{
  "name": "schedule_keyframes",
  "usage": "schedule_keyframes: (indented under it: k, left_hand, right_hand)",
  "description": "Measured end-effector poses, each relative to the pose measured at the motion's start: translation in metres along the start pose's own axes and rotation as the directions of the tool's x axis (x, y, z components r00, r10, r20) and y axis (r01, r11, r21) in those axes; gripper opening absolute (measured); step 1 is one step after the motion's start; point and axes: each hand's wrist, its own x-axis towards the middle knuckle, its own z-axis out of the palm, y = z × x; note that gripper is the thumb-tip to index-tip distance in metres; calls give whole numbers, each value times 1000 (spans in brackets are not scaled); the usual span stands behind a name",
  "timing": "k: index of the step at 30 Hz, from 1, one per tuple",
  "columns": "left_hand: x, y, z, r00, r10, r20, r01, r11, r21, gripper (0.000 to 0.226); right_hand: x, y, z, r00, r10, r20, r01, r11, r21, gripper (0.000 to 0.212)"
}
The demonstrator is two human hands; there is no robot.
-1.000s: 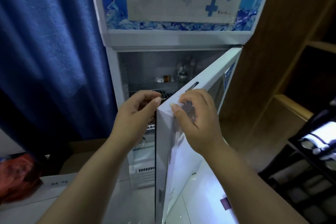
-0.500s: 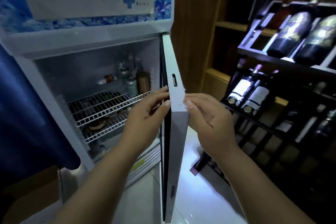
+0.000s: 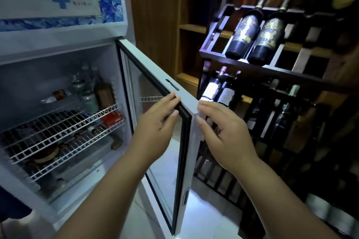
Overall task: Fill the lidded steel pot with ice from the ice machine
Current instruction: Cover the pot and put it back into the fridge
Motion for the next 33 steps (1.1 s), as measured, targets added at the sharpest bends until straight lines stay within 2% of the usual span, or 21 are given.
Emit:
schedule_keyframes:
  k: [3, 9, 16, 27, 33]
  left_hand:
    - [13, 4, 23, 999, 29, 43, -32, 997, 72, 43]
    - [43, 10, 63, 995, 42, 86, -49, 995, 85, 46]
    - [76, 17, 101, 990, 54, 133, -65, 995, 76, 50]
    - [104, 16, 134, 993, 73, 94, -78, 995, 56, 51]
    - [105, 26, 123, 997, 59, -48, -60, 998, -3, 43]
  right_hand:
    - [6, 20, -14, 997, 34, 72, -27, 995, -95, 39]
    - [21, 54, -34, 981, 112, 156, -75, 971, -225, 48]
    - [41, 90, -49, 951, 186, 247, -108, 948, -299, 66]
    - [62, 136, -55, 958, 178, 223, -110, 952, -285, 62]
    - [79, 137, -59, 1000, 11, 0, -10, 977, -213, 31]
